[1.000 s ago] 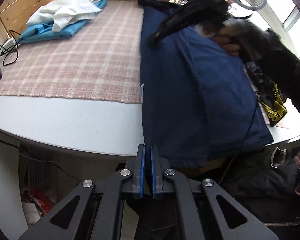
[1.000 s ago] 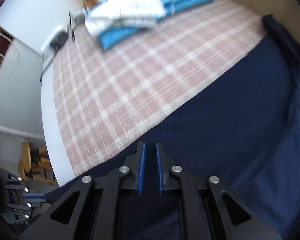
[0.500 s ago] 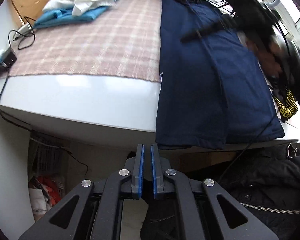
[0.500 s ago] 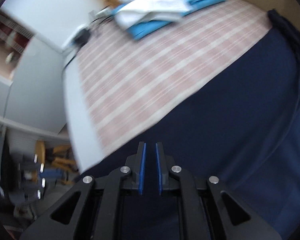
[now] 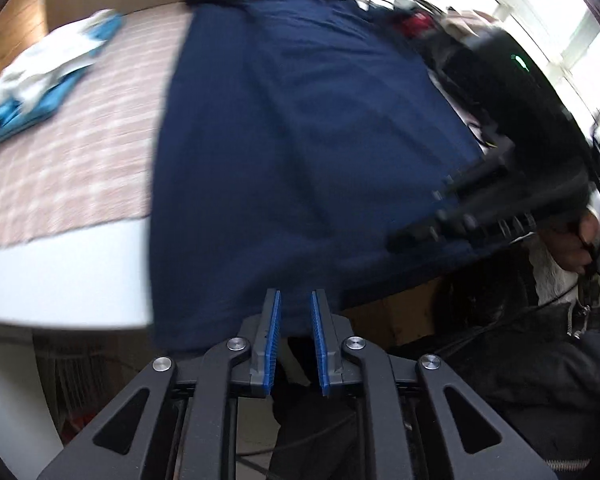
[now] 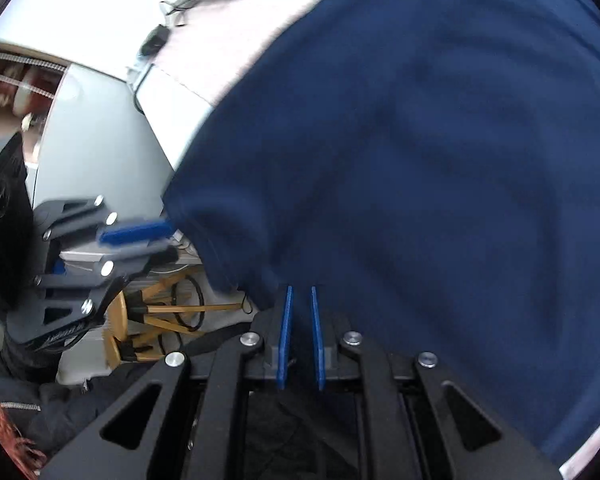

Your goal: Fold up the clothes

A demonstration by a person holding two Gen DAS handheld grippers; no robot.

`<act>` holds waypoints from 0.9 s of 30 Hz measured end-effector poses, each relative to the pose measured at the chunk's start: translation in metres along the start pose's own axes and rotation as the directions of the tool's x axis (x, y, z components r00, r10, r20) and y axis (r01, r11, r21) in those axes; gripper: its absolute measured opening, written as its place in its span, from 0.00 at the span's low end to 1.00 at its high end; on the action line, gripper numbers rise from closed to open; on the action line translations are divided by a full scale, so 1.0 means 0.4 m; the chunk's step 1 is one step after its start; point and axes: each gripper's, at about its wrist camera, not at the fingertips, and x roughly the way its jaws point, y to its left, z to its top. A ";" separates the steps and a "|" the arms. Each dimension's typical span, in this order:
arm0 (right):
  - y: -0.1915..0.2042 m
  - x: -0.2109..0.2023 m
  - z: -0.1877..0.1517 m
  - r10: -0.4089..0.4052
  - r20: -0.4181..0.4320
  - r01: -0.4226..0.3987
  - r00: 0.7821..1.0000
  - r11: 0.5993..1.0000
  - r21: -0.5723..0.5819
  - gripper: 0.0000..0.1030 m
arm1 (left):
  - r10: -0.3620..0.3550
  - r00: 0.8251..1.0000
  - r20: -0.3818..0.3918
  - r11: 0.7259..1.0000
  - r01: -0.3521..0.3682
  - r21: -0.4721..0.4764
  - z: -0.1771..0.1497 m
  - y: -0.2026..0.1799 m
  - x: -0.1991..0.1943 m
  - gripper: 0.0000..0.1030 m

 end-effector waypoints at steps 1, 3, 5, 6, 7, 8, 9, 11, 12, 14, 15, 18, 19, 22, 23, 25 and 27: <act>-0.012 -0.004 -0.030 -0.004 -0.003 0.004 1.000 1.000 0.030 0.10 | -0.006 1.000 -0.008 1.000 0.006 0.022 0.009 -0.010 0.013 0.15; -0.033 -0.032 -0.091 -0.004 0.021 0.002 1.000 0.996 0.094 0.10 | -0.018 1.000 -0.023 0.998 0.020 0.065 0.026 -0.029 0.040 0.15; -0.050 -0.077 -0.148 -0.034 0.081 0.019 0.996 0.984 0.175 0.10 | -0.049 0.997 -0.061 0.993 0.056 0.107 0.032 -0.036 0.075 0.15; -0.059 -0.107 -0.176 -0.056 0.122 0.029 0.991 0.976 0.218 0.10 | -0.055 0.996 -0.075 0.991 0.063 0.114 0.019 -0.040 0.062 0.14; -0.073 -0.159 -0.210 -0.081 0.172 0.034 0.982 0.964 0.263 0.10 | -0.060 0.995 -0.078 0.990 0.069 0.125 0.018 -0.043 0.055 0.14; -0.087 -0.212 -0.243 -0.108 0.220 0.037 0.970 0.951 0.307 0.10 | -0.064 0.995 -0.080 0.988 0.075 0.135 0.017 -0.045 0.049 0.14; -0.100 -0.265 -0.276 -0.140 0.267 0.040 0.954 0.936 0.349 0.10 | -0.079 0.994 -0.071 0.985 0.089 0.150 0.020 -0.050 0.034 0.14; -0.109 -0.373 -0.334 -0.219 0.353 0.059 0.910 0.909 0.412 0.11 | -0.116 0.992 -0.042 0.974 0.122 0.189 0.030 -0.066 -0.007 0.15; -0.106 -0.422 -0.360 -0.252 0.392 0.063 0.885 0.898 0.436 0.13 | -0.128 0.991 -0.032 0.968 0.132 0.213 0.031 -0.074 -0.026 0.16; -0.078 -0.495 -0.390 -0.308 0.453 0.065 0.837 0.877 0.476 0.19 | -0.138 0.990 -0.009 0.956 0.135 0.261 0.045 -0.107 -0.072 0.17; -0.060 -0.527 -0.398 -0.329 0.478 0.066 0.814 0.871 0.487 0.21 | -0.148 0.989 0.002 0.950 0.141 0.277 0.065 -0.127 -0.081 0.17; -0.058 -0.702 -0.401 -0.366 0.539 0.091 0.759 0.879 0.468 0.21 | -0.205 0.979 0.017 0.941 0.192 0.278 0.161 -0.158 -0.103 0.17; -0.044 -0.748 -0.384 -0.378 0.557 0.112 0.740 0.885 0.452 0.21 | -0.198 0.980 0.036 0.941 0.180 0.288 0.202 -0.172 -0.118 0.17; -0.030 -0.918 -0.323 -0.415 0.595 0.190 0.689 0.895 0.404 0.22 | -0.188 0.975 0.116 0.932 0.141 0.333 0.345 -0.202 -0.193 0.17; -0.032 -0.969 -0.291 -0.427 0.600 0.219 0.677 0.895 0.390 0.24 | -0.183 0.972 0.144 0.931 0.125 0.343 0.405 -0.213 -0.213 0.19; -0.048 -1.073 -0.228 -0.454 0.610 0.272 0.650 0.888 0.371 0.30 | -0.150 0.966 0.211 0.935 0.069 0.348 0.522 -0.234 -0.247 0.23; -0.080 -1.161 -0.157 -0.477 0.613 0.329 0.630 0.879 0.346 0.31 | -0.109 0.954 0.281 0.940 0.007 0.342 0.627 -0.259 -0.266 0.23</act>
